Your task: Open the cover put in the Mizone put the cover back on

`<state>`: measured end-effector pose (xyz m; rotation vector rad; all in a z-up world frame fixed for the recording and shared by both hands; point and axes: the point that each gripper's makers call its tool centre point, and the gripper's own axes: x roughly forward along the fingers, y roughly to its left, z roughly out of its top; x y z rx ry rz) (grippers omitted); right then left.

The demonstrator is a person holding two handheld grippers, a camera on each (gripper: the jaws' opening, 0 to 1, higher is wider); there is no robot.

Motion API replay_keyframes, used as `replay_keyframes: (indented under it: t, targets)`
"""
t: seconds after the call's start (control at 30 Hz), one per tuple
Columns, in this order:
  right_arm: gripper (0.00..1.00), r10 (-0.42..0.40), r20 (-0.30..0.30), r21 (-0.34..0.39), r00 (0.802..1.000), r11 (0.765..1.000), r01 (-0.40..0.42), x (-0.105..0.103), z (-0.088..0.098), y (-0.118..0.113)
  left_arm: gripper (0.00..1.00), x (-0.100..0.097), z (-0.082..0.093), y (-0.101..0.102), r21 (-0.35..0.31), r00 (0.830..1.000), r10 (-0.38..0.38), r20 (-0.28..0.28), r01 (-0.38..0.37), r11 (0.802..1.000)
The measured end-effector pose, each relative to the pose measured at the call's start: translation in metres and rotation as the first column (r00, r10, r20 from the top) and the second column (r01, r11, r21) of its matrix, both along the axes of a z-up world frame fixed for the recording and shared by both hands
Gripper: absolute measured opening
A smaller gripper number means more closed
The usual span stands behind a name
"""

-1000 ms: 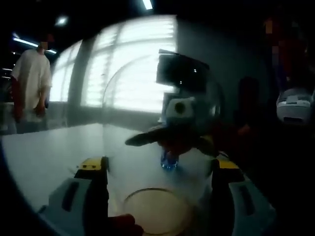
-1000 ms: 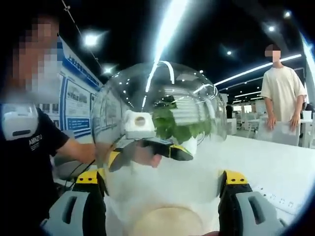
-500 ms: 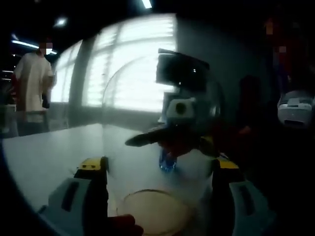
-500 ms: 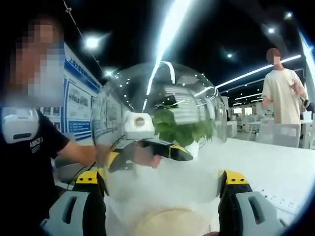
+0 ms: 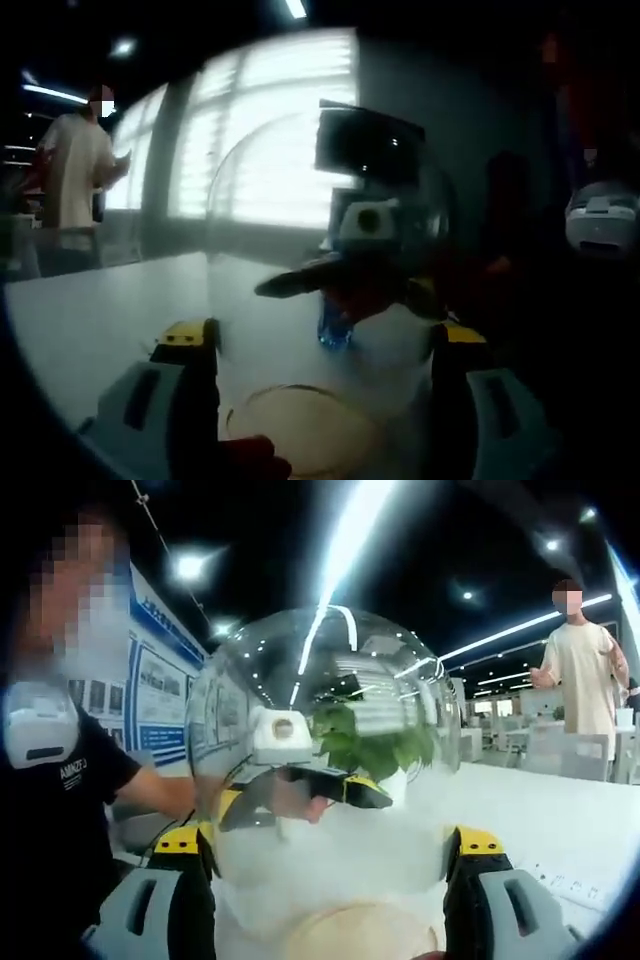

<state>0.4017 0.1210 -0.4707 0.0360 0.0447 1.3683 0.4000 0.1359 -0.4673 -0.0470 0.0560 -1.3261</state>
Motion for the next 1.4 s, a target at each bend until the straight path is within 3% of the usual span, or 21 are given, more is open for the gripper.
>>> replay_keyframes:
  t: [1.4]
  targets:
    - [0.9, 0.011, 0.039, -0.01, 0.999, 1.0, -0.011, -0.051, 0.004, 0.002, 0.73, -0.05, 0.003, 0.001, 0.011, 0.999, 0.027, 0.028, -0.027, 1.0]
